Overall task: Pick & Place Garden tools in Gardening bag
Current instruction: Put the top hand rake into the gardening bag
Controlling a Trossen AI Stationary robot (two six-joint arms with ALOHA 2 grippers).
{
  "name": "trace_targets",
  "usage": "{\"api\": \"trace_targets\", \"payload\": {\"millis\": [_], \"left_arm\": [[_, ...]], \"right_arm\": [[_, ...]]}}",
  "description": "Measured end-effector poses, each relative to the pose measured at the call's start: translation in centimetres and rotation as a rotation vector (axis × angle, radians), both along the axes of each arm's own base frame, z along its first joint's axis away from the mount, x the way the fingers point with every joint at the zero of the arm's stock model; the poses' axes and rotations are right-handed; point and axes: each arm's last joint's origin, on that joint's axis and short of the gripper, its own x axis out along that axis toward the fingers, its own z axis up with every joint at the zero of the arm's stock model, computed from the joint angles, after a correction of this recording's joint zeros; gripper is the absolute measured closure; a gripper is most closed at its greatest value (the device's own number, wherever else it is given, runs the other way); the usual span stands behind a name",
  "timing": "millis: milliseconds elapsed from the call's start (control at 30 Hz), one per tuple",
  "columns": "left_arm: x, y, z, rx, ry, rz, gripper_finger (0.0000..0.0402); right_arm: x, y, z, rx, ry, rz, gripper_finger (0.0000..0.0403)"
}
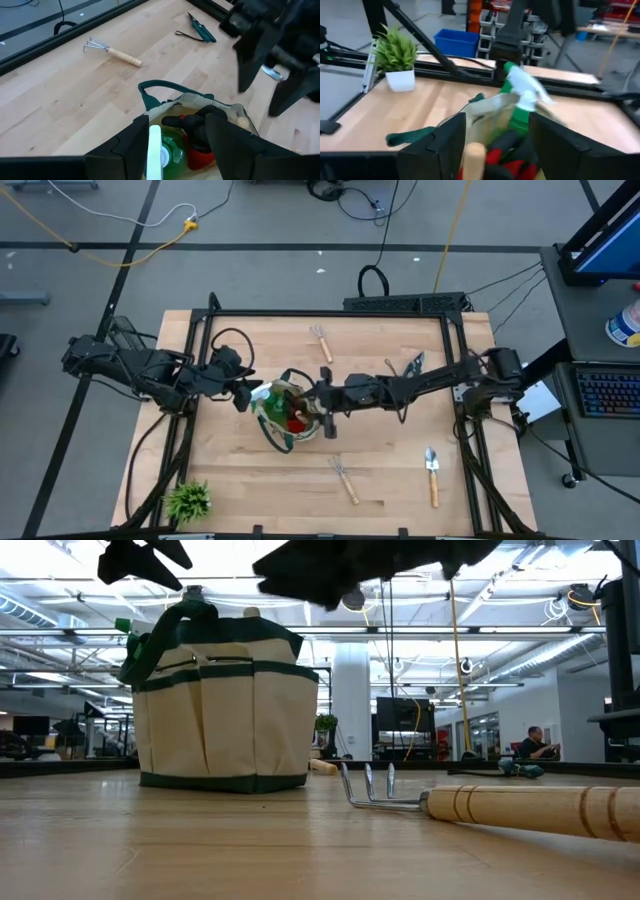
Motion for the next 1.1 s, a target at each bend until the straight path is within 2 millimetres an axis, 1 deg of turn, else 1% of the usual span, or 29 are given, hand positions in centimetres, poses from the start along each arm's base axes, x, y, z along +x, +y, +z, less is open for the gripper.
{"api": "trace_targets", "payload": {"millis": [133, 233, 367, 467, 667, 800, 967, 1100], "left_arm": [[0.0, 0.0, 0.0, 0.005, -0.001, 0.005, 0.0201], [0.0, 0.0, 0.0, 0.002, -0.003, 0.011, 0.0201], [0.2, 0.0, -0.1, -0.001, -0.004, 0.024, 0.0201], [0.5, -0.2, -0.2, 0.004, -0.004, 0.027, 0.0201], [1.8, -0.9, -0.7, 0.013, -0.003, 0.007, 0.0201], [2.6, -1.4, -1.3, 0.022, 0.029, -0.010, 0.0201], [3.1, -1.9, -1.8, 0.022, 0.047, -0.009, 0.0201], [3.0, -2.0, -1.8, 0.039, 0.046, -0.013, 0.0201]], "right_arm": [[-1.6, -0.3, 1.6, -0.050, 0.062, -0.055, 0.0198], [-3.0, -0.7, 2.6, -0.052, 0.117, -0.112, 0.0198], [-4.9, -1.1, 3.3, -0.059, 0.226, -0.197, 0.0198], [-6.2, -1.3, 3.6, -0.077, 0.303, -0.205, 0.0199], [-8.6, -1.5, 3.6, -0.114, 0.460, -0.195, 0.0198], [-9.7, -1.6, 3.5, -0.163, 0.544, -0.174, 0.0201], [-10.3, -2.1, 2.9, -0.179, 0.550, -0.177, 0.0200], [-10.1, -3.1, 2.5, -0.166, 0.536, -0.213, 0.0197]]}}
